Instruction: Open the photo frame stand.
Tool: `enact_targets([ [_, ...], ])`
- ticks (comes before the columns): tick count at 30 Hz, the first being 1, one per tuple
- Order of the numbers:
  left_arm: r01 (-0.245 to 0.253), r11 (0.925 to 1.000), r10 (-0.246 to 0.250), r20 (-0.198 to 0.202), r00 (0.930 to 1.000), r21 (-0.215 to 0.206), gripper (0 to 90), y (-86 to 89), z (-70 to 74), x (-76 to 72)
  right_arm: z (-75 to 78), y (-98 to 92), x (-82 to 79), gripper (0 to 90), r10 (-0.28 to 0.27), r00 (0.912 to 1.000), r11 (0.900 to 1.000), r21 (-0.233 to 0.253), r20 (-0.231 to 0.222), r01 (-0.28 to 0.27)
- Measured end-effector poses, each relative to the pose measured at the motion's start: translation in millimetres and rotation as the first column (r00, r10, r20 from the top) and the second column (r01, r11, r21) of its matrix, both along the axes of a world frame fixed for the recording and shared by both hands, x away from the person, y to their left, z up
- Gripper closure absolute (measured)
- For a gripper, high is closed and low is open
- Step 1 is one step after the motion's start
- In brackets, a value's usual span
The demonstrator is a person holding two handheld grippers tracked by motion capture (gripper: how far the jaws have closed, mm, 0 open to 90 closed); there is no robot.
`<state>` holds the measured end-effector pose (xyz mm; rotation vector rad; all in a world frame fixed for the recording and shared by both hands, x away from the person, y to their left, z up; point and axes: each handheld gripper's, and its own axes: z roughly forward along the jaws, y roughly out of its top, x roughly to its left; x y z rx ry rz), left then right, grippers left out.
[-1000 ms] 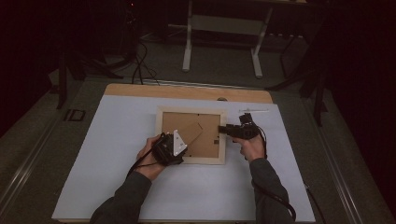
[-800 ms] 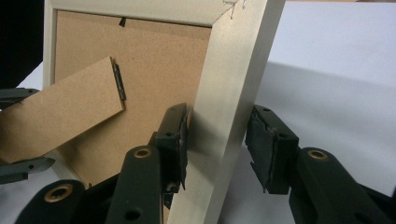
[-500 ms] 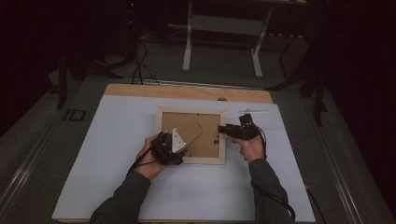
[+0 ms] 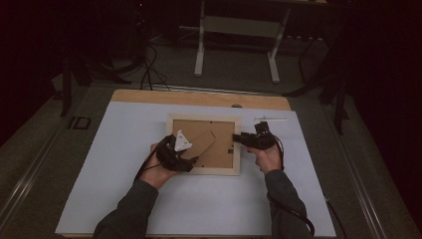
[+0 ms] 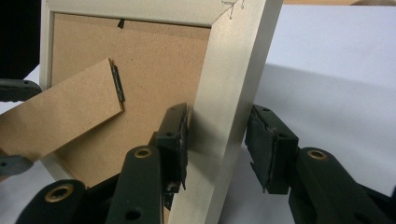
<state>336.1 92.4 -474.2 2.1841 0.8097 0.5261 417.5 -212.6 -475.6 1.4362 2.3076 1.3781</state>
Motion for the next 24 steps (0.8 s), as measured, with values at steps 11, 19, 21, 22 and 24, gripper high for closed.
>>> enact_targets([
  [11, 0.002, 0.9847, -0.035, -0.187, 0.9817, -0.174, 31.1, 14.0, 3.0, 19.0, 1.0, 0.5, -0.7, 59.0, 0.001, 1.0, 1.0, -0.004, 0.004, -0.001],
  [19, 0.011, 0.9748, -0.067, -0.243, 0.9677, -0.223, 39.2, 19.6, -1.3, 27.3, 1.8, 0.8, -1.4, 59.0, 0.003, 1.0, 1.0, -0.01, 0.009, -0.003],
  [21, 0.024, 0.9791, -0.077, -0.26, 0.9625, -0.202, 40.6, 17.0, -3.2, 28.1, 2.2, 1.0, -1.6, 59.0, 0.006, 0.9999, 1.0, -0.011, 0.014, -0.005],
  [22, 0.029, 0.982, -0.078, -0.261, 0.9621, -0.187, 40.7, 15.3, -4.1, 28.0, 2.3, 1.1, -1.7, 59.0, 0.006, 0.9999, 1.0, -0.011, 0.014, -0.006],
  [24, 0.037, 0.9837, -0.083, -0.26, 0.9621, -0.176, 42.7, 13.0, -4.8, 27.5, 2.6, 1.2, -2.0, 59.0, 0.006, 0.9999, 1.0, -0.012, 0.013, -0.006],
])
